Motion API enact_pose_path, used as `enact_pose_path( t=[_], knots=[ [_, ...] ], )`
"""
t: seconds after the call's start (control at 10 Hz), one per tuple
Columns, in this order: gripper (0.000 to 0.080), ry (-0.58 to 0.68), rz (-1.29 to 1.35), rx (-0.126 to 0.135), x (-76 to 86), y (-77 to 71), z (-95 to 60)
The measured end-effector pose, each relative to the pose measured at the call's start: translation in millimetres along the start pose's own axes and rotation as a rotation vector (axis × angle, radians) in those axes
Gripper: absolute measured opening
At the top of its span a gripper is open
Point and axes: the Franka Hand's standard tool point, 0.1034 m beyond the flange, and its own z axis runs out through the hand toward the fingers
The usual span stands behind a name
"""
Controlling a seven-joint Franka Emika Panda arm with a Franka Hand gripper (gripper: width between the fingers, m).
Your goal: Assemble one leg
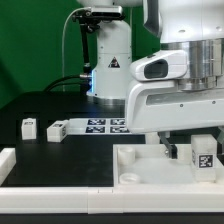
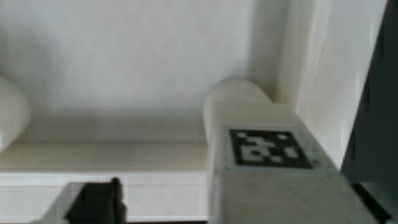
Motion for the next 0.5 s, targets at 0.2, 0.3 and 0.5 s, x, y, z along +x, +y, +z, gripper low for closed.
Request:
enact_pose_path(
  t=[0.2, 0.3, 0.5],
  knots=[
    [0.0387, 0.0, 0.02, 0.0, 0.0, -0.2, 0.1],
    [0.0288, 0.0, 0.043, 0.0, -0.1, -0.1, 0.1],
    [0.0288, 0.0, 0.123, 0.002, -0.2, -1.4, 0.1]
  ],
)
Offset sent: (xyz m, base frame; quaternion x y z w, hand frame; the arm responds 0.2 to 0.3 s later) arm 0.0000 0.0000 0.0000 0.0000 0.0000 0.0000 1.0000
